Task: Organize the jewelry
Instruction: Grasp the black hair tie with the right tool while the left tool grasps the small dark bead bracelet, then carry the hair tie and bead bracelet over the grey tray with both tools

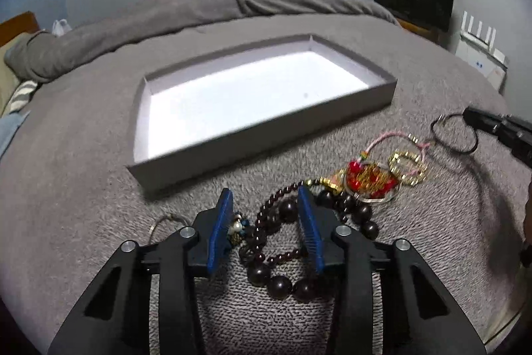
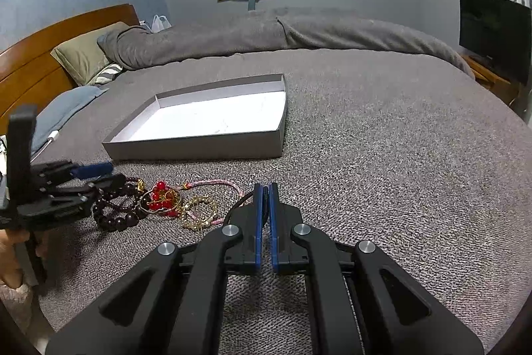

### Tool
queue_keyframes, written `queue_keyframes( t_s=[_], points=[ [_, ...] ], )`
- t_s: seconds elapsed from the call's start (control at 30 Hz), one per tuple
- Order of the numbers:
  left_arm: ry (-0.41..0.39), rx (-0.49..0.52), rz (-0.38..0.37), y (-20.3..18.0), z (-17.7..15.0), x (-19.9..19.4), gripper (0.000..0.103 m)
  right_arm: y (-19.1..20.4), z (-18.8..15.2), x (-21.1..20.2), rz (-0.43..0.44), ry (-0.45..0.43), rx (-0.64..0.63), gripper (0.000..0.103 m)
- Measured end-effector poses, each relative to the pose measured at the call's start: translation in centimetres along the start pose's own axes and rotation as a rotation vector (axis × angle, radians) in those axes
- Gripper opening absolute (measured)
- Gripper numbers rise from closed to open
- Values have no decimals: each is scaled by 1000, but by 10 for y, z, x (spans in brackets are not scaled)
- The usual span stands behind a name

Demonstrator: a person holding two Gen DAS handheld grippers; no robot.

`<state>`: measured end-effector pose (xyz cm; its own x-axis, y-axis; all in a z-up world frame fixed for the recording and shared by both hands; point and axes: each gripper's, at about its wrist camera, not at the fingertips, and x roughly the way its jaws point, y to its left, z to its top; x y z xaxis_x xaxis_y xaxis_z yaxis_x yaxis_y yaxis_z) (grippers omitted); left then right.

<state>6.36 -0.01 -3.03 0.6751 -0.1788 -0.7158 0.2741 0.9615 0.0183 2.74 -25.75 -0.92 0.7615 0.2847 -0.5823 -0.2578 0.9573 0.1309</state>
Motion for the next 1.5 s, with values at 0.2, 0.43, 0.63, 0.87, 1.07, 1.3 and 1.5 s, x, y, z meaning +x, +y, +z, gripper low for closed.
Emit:
queue_keyframes(
  t_s=[0.2, 0.43, 0.63, 0.87, 1.07, 1.3, 1.5],
  points=[
    [13, 11, -34, -1, -4, 1, 25, -1, 1, 1, 11, 3, 6, 4],
    [-9, 8, -29, 0, -7, -5, 7, -2, 1, -1, 10, -8, 10, 4],
    [-77, 1, -40, -1, -1, -26, 6, 1, 1, -7, 14, -42, 1, 4],
    [-163, -14, -34, 3, 12, -59, 6, 12, 14, -23, 0, -115, -30, 4],
    [-204, -8, -1, 19, 31, -77, 6, 18, 40, -24, -7, -148, -64, 4],
    [-235, 0, 56, 51, 69, -79, 6, 16, 87, 16, 16, -128, -57, 4],
    [-224, -30, 69, 79, 113, -47, 6, 14, 120, 73, -7, -111, -41, 4]
  ],
)
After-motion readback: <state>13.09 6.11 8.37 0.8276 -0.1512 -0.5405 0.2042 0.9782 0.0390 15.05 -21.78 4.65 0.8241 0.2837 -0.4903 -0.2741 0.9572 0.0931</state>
